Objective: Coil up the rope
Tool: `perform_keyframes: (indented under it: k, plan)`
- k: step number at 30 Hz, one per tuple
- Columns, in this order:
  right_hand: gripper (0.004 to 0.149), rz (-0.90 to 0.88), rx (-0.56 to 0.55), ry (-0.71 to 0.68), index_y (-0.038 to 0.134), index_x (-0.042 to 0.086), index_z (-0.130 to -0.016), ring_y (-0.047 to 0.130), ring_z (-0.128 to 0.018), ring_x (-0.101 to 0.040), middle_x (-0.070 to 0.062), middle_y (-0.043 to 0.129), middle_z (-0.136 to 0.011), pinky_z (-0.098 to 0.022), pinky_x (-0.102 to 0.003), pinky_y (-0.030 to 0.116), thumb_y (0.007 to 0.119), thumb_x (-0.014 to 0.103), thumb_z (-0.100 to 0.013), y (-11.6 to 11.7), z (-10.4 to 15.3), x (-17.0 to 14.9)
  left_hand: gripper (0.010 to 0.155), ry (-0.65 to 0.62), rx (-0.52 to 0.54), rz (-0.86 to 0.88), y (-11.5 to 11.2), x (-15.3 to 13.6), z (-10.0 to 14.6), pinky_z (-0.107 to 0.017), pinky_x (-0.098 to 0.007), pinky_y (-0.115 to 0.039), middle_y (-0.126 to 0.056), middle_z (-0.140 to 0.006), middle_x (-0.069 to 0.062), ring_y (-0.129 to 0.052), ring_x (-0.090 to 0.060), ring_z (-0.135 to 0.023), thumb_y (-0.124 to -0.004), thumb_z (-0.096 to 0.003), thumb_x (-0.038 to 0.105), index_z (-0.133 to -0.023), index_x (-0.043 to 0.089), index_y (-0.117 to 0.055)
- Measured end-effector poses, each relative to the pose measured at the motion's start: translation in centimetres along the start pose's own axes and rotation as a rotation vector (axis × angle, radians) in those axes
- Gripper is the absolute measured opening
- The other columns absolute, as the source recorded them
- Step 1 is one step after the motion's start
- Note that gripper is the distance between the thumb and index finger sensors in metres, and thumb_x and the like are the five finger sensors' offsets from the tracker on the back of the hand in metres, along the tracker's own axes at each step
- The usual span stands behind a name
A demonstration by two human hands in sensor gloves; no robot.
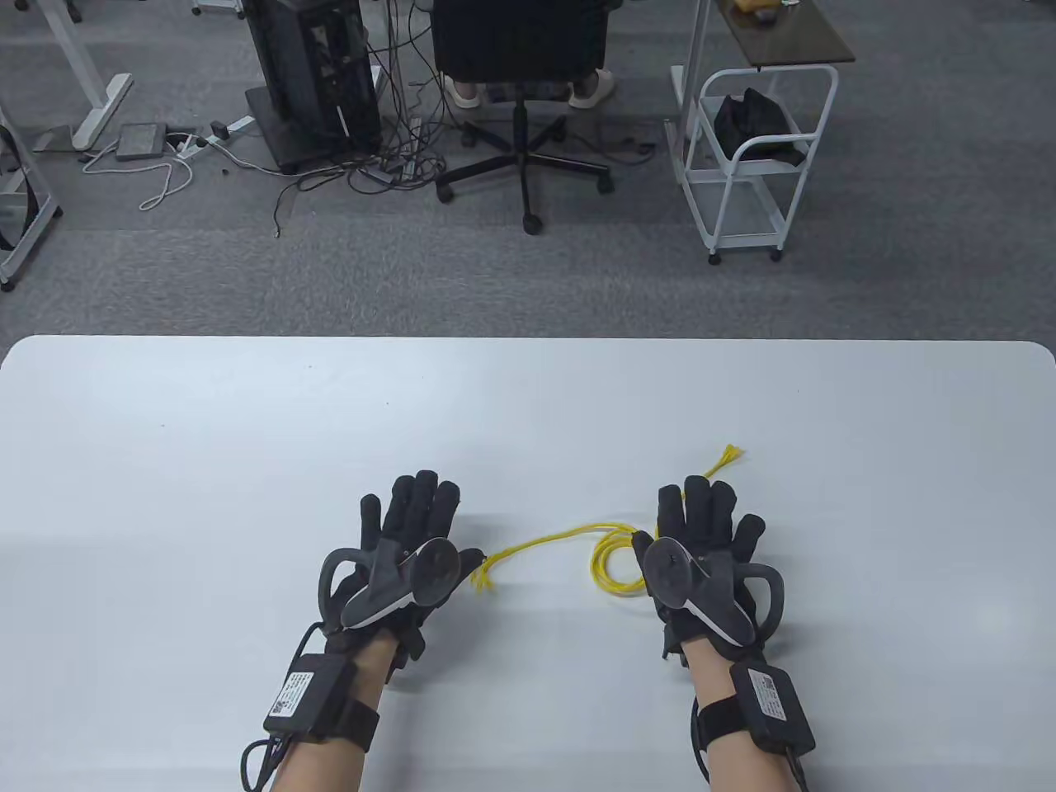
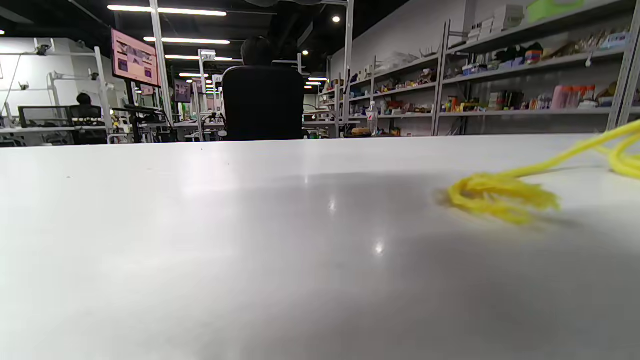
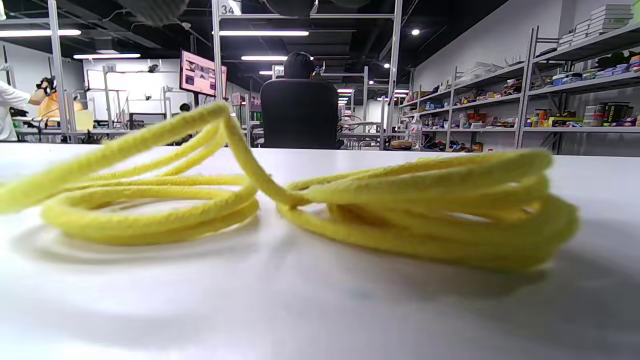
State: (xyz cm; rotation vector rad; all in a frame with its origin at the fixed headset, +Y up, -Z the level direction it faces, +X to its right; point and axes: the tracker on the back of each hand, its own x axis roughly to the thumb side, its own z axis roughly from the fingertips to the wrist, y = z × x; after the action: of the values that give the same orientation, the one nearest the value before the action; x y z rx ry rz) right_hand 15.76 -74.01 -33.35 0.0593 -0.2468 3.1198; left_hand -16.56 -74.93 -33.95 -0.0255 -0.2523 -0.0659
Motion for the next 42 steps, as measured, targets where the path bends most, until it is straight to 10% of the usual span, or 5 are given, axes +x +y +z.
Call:
perform_keyframes:
  k: [15, 25, 42]
  plan:
    - [0.071, 0.057, 0.027, -0.113, 0.038, 0.018, -0.114, 0.019, -0.107, -0.055, -0.022, 0.021, -0.121, -0.067, -0.081, 0.024, 0.062, 0.056, -0.059, -3.5, -3.1, 2.3, 0.085, -0.007, 0.043, 0.039, 2.9, -0.8, -1.3, -0.081, -0.061, -0.025, -0.015, -0.13, -0.005, -0.024, -0.032, -0.121, -0.034, -0.0462, 0.072, -0.119, 0.031, -0.02]
    - [0.067, 0.151, 0.348, -0.18, 0.042, 0.021, -0.113, 0.029, -0.108, -0.055, -0.019, 0.022, -0.122, -0.067, -0.083, 0.025, 0.062, 0.055, -0.059, 4.3, -4.8, 5.8, 0.085, -0.095, 0.02, -0.039, 2.5, -1.0, -2.2, -0.081, -0.061, -0.025, -0.017, -0.129, -0.005, -0.025, -0.032, -0.12, -0.035, -0.0461, 0.072, -0.118, 0.03, -0.021]
    - [0.041, 0.146, 0.316, -0.16, 0.067, 0.017, -0.097, 0.077, -0.082, -0.042, -0.015, 0.076, -0.093, -0.068, -0.076, 0.045, 0.072, 0.034, -0.06, 4.5, -4.7, 6.9, 0.085, -0.073, -0.051, -0.05, 1.7, -2.2, -2.0, -0.08, -0.062, -0.027, -0.018, -0.129, -0.007, -0.027, -0.034, -0.12, -0.036, -0.0466, 0.072, -0.119, 0.029, -0.022]
